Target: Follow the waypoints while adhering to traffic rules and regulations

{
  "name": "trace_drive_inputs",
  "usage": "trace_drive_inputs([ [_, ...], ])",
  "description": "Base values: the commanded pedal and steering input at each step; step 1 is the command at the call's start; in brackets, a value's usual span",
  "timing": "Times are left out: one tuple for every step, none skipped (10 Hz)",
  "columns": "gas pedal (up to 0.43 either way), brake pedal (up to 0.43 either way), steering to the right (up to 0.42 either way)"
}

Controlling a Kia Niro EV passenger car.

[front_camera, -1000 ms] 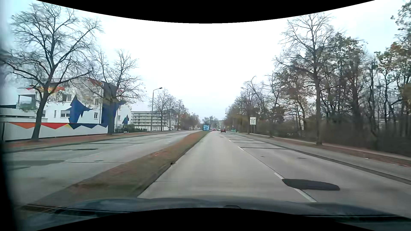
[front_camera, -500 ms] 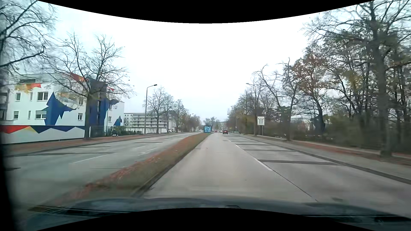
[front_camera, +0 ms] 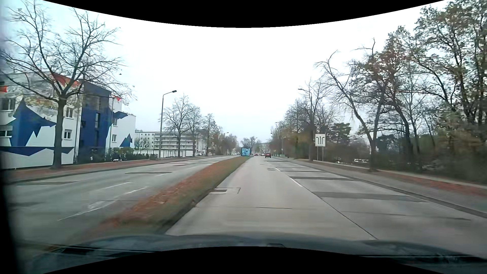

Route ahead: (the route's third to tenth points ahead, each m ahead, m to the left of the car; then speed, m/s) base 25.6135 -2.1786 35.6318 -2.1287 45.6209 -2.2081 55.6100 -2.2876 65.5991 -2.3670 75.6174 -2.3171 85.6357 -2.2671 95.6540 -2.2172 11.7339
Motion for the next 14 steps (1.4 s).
trace_drive_inputs([
  [0.118, 0.0, 0.004],
  [0.118, 0.0, 0.004],
  [0.118, 0.0, 0.004],
  [0.118, 0.0, 0.004],
  [0.118, 0.0, 0.003],
  [0.11, 0.0, 0.002],
  [0.118, 0.0, 0.0],
  [0.118, 0.0, -0.004],
  [0.118, 0.0, -0.004],
  [0.118, 0.0, -0.004],
  [0.11, 0.0, -0.004],
  [0.11, 0.0, -0.003],
  [0.11, 0.0, -0.001],
  [0.11, 0.0, -0.001],
])
